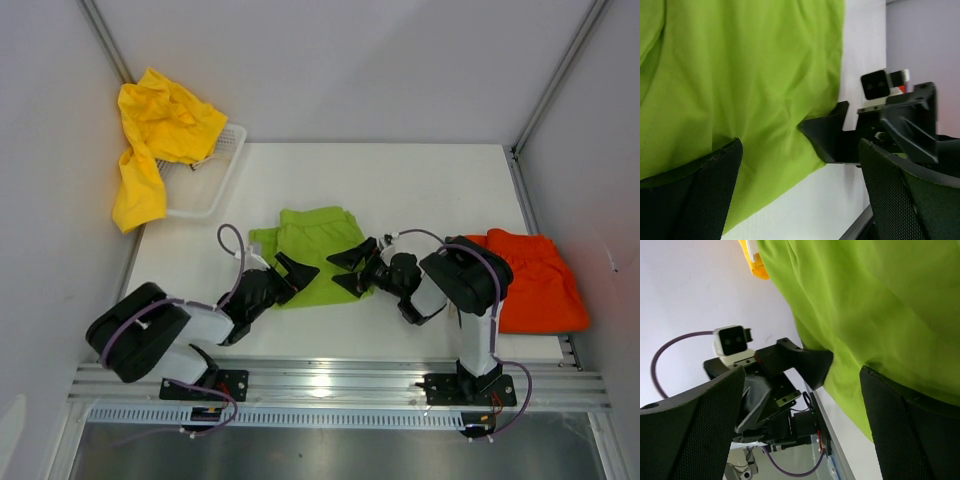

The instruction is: Fold and stack the shorts

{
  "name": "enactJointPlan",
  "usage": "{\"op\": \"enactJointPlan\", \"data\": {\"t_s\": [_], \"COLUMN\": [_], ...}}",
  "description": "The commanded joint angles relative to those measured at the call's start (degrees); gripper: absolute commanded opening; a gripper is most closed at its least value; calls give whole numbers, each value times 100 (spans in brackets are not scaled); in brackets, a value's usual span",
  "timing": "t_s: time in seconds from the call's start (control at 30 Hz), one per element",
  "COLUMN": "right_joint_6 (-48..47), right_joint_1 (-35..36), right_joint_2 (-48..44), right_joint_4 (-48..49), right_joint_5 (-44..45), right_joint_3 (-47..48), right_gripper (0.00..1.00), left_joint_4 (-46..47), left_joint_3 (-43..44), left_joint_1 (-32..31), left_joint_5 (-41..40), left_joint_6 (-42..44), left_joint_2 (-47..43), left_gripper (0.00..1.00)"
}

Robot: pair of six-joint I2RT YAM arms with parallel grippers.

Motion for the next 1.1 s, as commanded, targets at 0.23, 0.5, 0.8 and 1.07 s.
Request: {"op": "enactJointPlan", "data": {"t_s": [0.23,0.5,0.8,1.07], "right_joint_6": [-221,-712,-3356,-5219], "right_joint_1": [-433,-424,-327,-1275], "right_joint_2": [31,-925,-2658,-2721], "right_joint_4": [519,-895,-6184,-8674], "right_joint_5": [188,66,91,-136], "right_joint_3": [-495,-66,2255,3110], "right_gripper": [98,99,99,100], "left_joint_4": [2005,-1710,-5351,-5204], "left_joint_3": [-640,660,2664,2508], "left_joint_1": [60,-28,296,1571], "left_joint_5": [-569,-1025,-1194,451], "left_joint_6": [-789,175,1803,2603], "left_joint_2": [1002,-800,-1602,-819], "left_gripper": [99,99,99,99]}}
